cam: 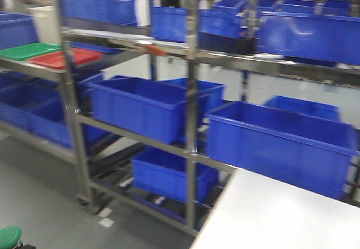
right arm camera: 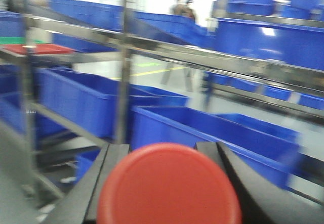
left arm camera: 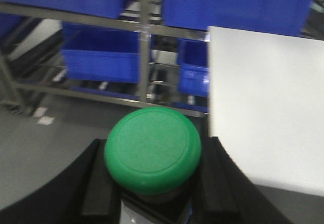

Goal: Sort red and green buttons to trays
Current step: 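Carry both buttons while the base drives to the tray station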

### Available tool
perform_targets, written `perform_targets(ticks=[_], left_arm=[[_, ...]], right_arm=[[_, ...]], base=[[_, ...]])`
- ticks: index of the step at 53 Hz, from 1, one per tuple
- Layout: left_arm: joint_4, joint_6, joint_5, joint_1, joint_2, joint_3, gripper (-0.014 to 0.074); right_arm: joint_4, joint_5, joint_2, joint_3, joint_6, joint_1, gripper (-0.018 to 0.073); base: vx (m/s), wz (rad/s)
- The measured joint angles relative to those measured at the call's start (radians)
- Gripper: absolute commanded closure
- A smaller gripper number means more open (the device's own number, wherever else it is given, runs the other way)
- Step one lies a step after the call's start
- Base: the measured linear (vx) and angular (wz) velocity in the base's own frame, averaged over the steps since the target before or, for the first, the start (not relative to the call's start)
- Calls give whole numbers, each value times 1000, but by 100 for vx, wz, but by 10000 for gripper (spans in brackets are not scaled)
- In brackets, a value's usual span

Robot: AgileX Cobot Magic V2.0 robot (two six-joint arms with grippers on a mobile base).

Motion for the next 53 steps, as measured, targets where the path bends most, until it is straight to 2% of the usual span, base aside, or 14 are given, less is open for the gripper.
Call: perform_targets(ticks=[53], left_arm=[[0,0,1,0,0,0,596]], right_arm=[[0,0,0,0,0,0,569]], base=[[14,83]])
